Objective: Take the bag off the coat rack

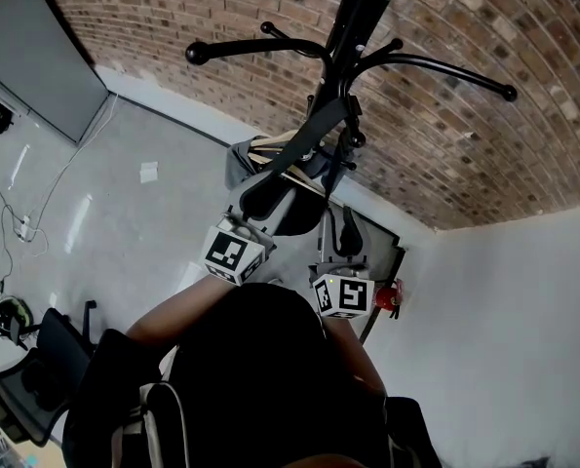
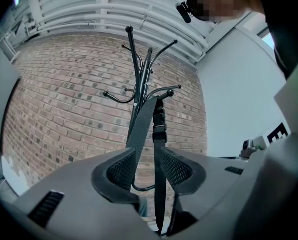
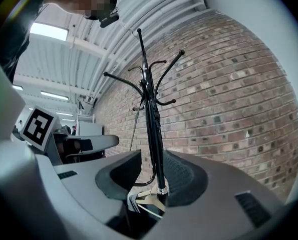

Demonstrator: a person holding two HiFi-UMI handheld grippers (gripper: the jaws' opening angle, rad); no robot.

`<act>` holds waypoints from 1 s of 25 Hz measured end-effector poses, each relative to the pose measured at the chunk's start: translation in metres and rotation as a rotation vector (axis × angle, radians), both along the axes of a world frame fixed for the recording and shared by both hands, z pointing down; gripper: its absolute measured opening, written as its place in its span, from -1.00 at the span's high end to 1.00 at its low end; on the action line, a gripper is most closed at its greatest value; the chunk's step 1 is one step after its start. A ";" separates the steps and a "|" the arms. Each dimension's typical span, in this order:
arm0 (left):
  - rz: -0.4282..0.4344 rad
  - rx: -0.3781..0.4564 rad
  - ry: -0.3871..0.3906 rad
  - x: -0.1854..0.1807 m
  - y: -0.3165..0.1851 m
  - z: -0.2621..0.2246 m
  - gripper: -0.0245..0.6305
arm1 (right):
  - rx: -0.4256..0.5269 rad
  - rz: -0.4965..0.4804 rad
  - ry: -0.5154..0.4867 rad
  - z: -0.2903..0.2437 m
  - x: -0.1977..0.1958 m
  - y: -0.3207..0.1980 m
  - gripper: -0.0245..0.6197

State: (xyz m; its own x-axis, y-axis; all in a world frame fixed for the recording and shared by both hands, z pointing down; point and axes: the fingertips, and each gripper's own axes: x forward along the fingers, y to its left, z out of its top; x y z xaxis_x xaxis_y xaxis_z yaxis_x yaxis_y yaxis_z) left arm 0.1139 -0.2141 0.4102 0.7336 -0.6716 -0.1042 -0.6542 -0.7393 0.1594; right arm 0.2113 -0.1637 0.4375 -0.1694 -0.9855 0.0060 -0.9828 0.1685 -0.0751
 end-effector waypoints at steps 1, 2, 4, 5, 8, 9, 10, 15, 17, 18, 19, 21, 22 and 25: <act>-0.009 0.008 -0.005 0.001 -0.005 -0.001 0.48 | -0.004 0.001 0.005 0.000 0.001 -0.005 0.54; -0.020 0.017 -0.011 0.001 -0.010 -0.001 0.48 | -0.006 0.002 0.013 0.001 0.002 -0.010 0.54; -0.035 0.030 -0.025 0.002 -0.018 -0.003 0.48 | -0.007 0.004 0.030 0.000 0.004 -0.020 0.54; -0.036 0.034 -0.028 0.004 -0.022 -0.005 0.48 | -0.005 0.005 0.037 -0.001 0.005 -0.026 0.54; -0.027 0.043 -0.038 0.014 -0.035 -0.008 0.48 | 0.003 -0.007 0.050 -0.005 0.010 -0.046 0.54; -0.025 0.045 -0.044 0.016 -0.039 -0.008 0.48 | 0.003 -0.018 0.051 -0.005 0.010 -0.051 0.54; -0.026 0.050 -0.050 0.017 -0.043 -0.008 0.47 | 0.003 -0.028 0.052 -0.006 0.010 -0.057 0.54; -0.028 0.064 -0.085 0.021 -0.060 -0.006 0.43 | 0.003 -0.035 0.086 -0.005 0.013 -0.078 0.54; -0.013 0.071 -0.106 0.028 -0.062 -0.006 0.42 | -0.002 -0.033 0.094 -0.003 0.013 -0.086 0.54; -0.007 0.076 -0.116 0.030 -0.062 -0.005 0.41 | -0.004 -0.035 0.098 -0.002 0.012 -0.089 0.54; -0.003 0.079 -0.123 0.033 -0.063 -0.005 0.41 | -0.006 -0.038 0.101 -0.002 0.011 -0.093 0.54; 0.004 0.081 -0.132 0.036 -0.064 -0.005 0.40 | -0.009 -0.047 0.107 -0.001 0.006 -0.099 0.54; 0.006 0.082 -0.135 0.038 -0.065 -0.006 0.40 | -0.009 -0.050 0.109 -0.001 0.005 -0.102 0.54; 0.007 0.088 -0.139 0.041 -0.067 -0.007 0.39 | -0.011 -0.041 0.112 -0.001 0.004 -0.108 0.54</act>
